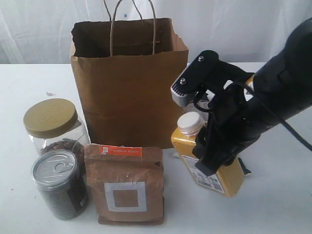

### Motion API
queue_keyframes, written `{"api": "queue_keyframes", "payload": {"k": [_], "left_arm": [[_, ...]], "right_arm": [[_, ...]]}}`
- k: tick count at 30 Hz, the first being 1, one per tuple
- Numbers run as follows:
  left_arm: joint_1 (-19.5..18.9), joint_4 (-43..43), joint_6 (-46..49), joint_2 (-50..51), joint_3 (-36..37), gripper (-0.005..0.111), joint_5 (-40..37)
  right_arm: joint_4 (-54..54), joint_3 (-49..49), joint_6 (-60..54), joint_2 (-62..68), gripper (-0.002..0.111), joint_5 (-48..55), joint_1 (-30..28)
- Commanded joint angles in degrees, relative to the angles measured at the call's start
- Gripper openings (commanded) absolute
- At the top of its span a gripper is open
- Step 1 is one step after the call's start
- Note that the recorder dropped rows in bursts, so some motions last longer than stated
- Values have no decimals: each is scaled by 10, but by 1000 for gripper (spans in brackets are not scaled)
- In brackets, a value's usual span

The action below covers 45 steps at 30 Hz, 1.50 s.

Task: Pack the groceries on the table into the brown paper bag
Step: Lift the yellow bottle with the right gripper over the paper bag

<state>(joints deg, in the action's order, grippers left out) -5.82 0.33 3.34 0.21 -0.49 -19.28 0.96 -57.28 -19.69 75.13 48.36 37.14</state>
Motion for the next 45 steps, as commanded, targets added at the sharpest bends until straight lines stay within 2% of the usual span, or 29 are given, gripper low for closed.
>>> {"api": "queue_keyframes", "payload": {"k": [1,7,10,15,18,26,32,45], "left_arm": [[5,-3,-4,-2,5,0,-3],[5,-3,-4,-2,5,0,-3],[5,-3,-4,-2,5,0,-3],[5,-3,-4,-2,5,0,-3],[5,-3,-4,-2,5,0,-3],[5,-3,-4,-2,5,0,-3],[5,-3,-4,-2,5,0,-3],[5,-3,-4,-2,5,0,-3]], "right_arm": [[-1,1,37,-47,0,29,0],[-29,-29,95,-115,0,41,0],[-104,-73,163,-122,0,27,0],[-295,-181,327,-101,0,2,0],[-342,-233,411,-85,0,-59,0],[-342,-284,526,-21,0,-249,-2],[-342,-284,533,27,0,-371,-2],[-342,-284,527,106,0,-466,-2]]}}
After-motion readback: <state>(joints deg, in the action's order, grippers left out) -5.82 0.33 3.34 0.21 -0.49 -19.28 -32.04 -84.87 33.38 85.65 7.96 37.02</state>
